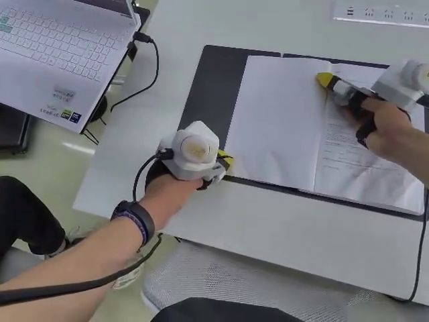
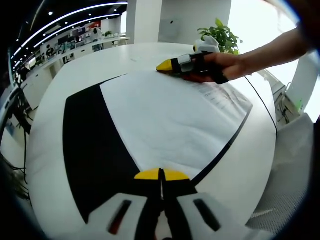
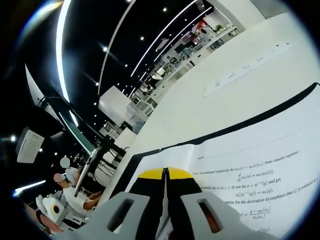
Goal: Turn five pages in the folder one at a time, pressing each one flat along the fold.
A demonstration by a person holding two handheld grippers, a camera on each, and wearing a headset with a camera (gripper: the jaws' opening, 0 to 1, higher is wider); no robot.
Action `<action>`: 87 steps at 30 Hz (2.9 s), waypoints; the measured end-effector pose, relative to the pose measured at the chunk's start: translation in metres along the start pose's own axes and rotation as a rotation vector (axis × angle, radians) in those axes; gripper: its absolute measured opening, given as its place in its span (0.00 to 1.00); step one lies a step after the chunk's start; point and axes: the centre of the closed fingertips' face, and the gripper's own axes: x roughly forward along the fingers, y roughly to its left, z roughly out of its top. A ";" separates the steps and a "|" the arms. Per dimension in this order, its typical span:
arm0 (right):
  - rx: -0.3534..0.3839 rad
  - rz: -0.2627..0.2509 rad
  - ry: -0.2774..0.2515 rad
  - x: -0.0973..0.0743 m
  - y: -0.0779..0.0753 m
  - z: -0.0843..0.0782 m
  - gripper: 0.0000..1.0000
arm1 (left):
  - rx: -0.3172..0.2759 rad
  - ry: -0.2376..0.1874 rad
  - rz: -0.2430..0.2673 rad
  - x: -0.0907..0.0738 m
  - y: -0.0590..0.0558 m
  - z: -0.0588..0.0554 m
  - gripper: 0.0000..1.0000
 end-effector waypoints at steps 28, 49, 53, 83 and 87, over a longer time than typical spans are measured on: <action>0.047 -0.014 -0.072 0.017 -0.025 0.027 0.00 | 0.006 -0.016 0.002 0.001 -0.001 0.001 0.00; -0.005 0.092 0.054 -0.021 0.018 -0.025 0.00 | -0.001 -0.027 0.008 0.002 0.000 0.001 0.00; -0.006 0.099 0.068 -0.029 0.024 -0.033 0.00 | -0.005 -0.032 0.010 0.002 0.000 0.001 0.00; -0.103 0.190 0.208 -0.085 0.054 -0.097 0.00 | -0.013 -0.041 0.001 0.001 0.001 0.000 0.00; -0.107 0.193 0.217 -0.094 0.056 -0.105 0.00 | -0.009 -0.041 -0.002 0.001 0.001 0.001 0.00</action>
